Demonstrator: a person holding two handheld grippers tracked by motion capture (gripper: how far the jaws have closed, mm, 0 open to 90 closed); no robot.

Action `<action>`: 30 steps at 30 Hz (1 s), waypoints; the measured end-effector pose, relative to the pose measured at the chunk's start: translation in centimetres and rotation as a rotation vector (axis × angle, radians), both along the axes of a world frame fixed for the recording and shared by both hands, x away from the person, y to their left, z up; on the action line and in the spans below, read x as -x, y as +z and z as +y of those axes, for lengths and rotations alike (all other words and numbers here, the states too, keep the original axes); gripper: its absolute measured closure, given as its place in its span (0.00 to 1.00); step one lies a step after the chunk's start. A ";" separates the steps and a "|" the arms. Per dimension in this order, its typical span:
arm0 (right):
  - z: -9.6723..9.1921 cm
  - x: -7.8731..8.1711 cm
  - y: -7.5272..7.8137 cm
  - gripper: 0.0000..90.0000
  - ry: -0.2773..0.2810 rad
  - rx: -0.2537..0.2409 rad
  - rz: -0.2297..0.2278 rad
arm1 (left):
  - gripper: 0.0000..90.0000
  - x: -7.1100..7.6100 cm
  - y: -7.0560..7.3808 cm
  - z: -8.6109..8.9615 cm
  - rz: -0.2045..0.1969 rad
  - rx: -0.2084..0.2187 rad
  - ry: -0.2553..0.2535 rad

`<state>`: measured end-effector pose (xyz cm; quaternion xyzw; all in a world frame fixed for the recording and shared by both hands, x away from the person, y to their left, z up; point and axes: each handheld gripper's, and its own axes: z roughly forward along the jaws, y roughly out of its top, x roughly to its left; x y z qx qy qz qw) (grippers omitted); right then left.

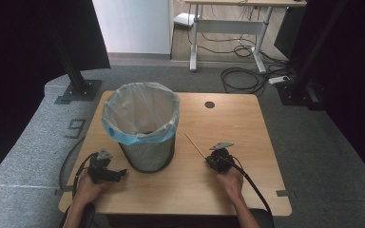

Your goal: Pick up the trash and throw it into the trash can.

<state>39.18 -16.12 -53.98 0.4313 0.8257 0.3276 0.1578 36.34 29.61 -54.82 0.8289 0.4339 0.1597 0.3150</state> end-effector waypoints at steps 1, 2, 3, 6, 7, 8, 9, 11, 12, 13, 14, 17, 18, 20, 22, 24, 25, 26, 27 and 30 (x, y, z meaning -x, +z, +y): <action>0.0 0.0 0.0 0.94 0.000 0.000 0.000 | 0.00 0.0 0.0 0.0 0.000 0.000 0.000; 0.0 0.0 0.0 0.94 -0.003 -0.004 0.005 | 0.00 0.0 0.0 0.0 0.000 0.000 0.000; -0.1 0.0 0.0 0.94 -0.006 -0.011 0.013 | 0.00 0.0 0.0 0.0 0.000 0.000 0.000; -0.3 -0.2 0.1 0.94 -0.011 -0.033 0.042 | 0.00 0.0 0.0 0.0 0.000 0.000 0.000; -0.3 -0.2 0.2 0.94 -0.008 -0.036 0.049 | 0.00 0.0 0.0 0.0 0.000 0.000 0.000; -0.3 -0.2 0.2 0.94 -0.005 -0.037 0.054 | 0.00 0.0 0.0 0.0 0.000 0.000 0.000; -0.3 -0.2 0.2 0.94 -0.005 -0.037 0.054 | 0.00 0.0 0.0 0.0 0.000 0.000 0.000; -0.5 -0.1 0.6 0.94 0.003 -0.044 0.058 | 0.00 0.0 0.0 0.0 0.000 0.000 0.000; -0.5 -0.1 0.6 0.94 0.003 -0.044 0.058 | 0.00 0.0 0.0 0.0 0.000 0.000 0.000; -0.6 -0.1 0.8 0.94 0.005 -0.054 0.060 | 0.00 0.0 0.0 0.0 0.000 0.000 0.000; -0.7 0.0 1.1 0.94 0.002 -0.059 0.058 | 0.00 0.0 0.0 0.0 0.000 0.000 0.000; -1.3 0.0 2.1 0.94 0.004 -0.076 0.063 | 0.00 0.0 0.0 0.0 0.000 0.001 0.000; -1.5 0.0 2.4 0.94 0.007 -0.076 0.063 | 0.00 0.0 0.0 0.0 0.000 0.001 0.000; -1.6 0.0 2.7 0.94 0.006 -0.074 0.062 | 0.00 0.0 0.0 0.0 0.000 0.001 0.000; -1.9 0.1 3.3 0.94 0.009 -0.081 0.066 | 0.00 0.0 0.0 0.0 0.000 0.000 0.000; -2.1 0.1 4.0 0.94 0.015 -0.081 0.060 | 0.00 0.0 0.0 0.0 0.000 0.000 0.000; -2.3 0.1 4.7 0.94 0.022 -0.083 0.058 | 0.00 0.0 0.0 0.0 0.000 0.000 0.000; -2.3 0.1 5.1 0.94 0.025 -0.083 0.057 | 0.00 0.0 0.0 0.0 0.000 0.000 0.000; -2.4 0.1 5.4 0.94 0.023 -0.083 0.057 | 0.00 0.0 0.0 0.0 0.000 0.000 0.000; -2.5 0.1 6.0 0.94 0.029 -0.082 0.051 | 0.00 0.0 0.0 0.0 0.001 0.000 0.000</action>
